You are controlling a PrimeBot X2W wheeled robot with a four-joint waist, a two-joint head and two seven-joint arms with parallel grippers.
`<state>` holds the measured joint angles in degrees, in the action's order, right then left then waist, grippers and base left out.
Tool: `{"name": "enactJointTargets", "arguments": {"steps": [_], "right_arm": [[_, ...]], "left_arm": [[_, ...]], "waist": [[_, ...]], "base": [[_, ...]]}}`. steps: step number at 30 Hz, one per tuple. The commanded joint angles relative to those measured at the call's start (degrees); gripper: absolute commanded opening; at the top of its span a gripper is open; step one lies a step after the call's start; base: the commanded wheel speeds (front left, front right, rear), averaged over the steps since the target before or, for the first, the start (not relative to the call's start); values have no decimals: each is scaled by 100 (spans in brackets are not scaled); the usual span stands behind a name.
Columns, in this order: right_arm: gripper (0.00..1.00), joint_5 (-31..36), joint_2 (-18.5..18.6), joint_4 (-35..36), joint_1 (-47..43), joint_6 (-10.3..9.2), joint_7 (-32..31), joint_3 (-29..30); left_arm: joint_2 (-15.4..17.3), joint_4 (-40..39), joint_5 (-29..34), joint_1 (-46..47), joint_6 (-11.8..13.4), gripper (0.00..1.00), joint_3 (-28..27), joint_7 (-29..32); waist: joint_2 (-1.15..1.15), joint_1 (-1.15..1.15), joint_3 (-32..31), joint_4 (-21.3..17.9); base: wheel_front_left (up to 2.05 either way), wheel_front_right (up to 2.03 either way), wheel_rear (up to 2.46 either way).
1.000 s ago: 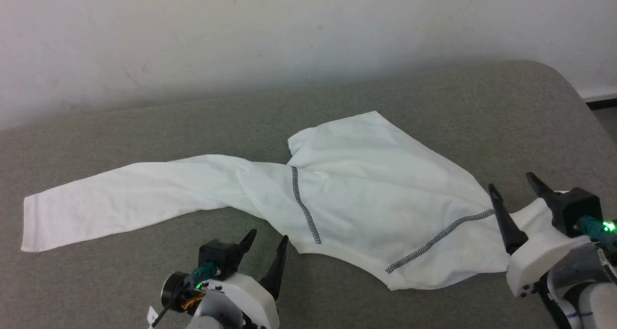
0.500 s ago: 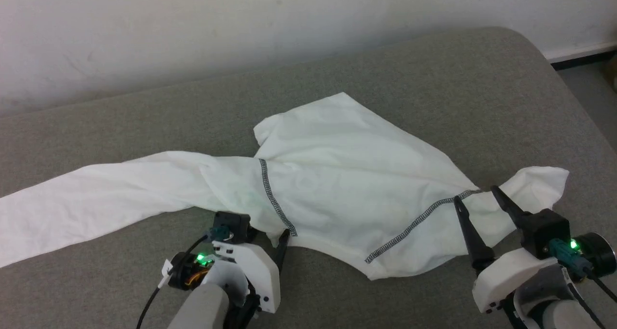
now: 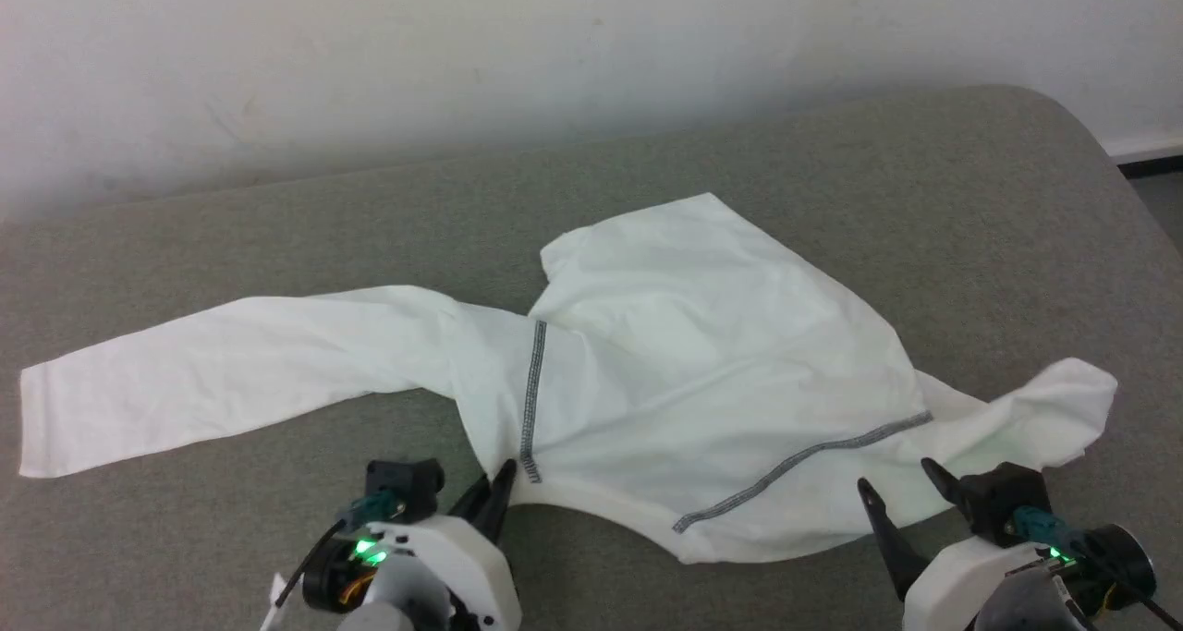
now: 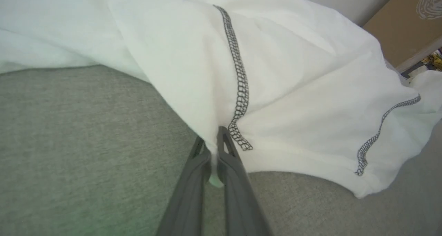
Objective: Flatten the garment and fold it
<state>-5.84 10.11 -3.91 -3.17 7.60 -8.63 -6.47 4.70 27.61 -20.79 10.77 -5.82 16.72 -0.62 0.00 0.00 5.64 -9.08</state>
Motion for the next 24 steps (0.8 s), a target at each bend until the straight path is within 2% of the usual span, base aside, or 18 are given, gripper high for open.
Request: {"name": "enactJointTargets", "arguments": {"steps": [1, 8, 12, 13, 14, 20, 24], "right_arm": [[100, -64, 35, -40, -96, -11, -58, -38], [100, -226, 172, 52, -267, -11, -399, 65], [100, -353, 227, 220, -182, -11, -713, 359], [100, -380, 257, 260, -111, -11, -811, 425], [100, -398, 295, 285, -24, -11, -915, 501], [100, -554, 551, -1, 807, -11, -1794, 700], [100, -610, 876, -635, 1314, -11, -2506, 388]], "left_arm": [[125, -243, -96, -276, 103, 0, -126, -39], [517, -1111, -322, -1300, 453, 0, -462, 387], [626, -1403, -346, -1663, 427, 0, -303, 837], [598, -1513, -352, -1675, 420, 19, -281, 803], [543, -1609, -379, -1667, 402, 100, -254, 770], [365, -2062, -163, -1316, 306, 100, -89, 68], [313, -2117, 123, -1034, 299, 100, 29, -498]], "waist": [[0, 0, -251, 342], [0, 0, -444, 931], [0, 0, -538, 1260], [0, 0, -550, 1327], [0, 0, -558, 1404], [0, 0, -453, 1803], [0, 0, -248, 2052]], "base": [[0, 0, 0], [0, 0, 0], [0, 0, 0], [0, 0, 0], [0, 0, 0], [0, 0, 0], [0, 0, 0]]}}
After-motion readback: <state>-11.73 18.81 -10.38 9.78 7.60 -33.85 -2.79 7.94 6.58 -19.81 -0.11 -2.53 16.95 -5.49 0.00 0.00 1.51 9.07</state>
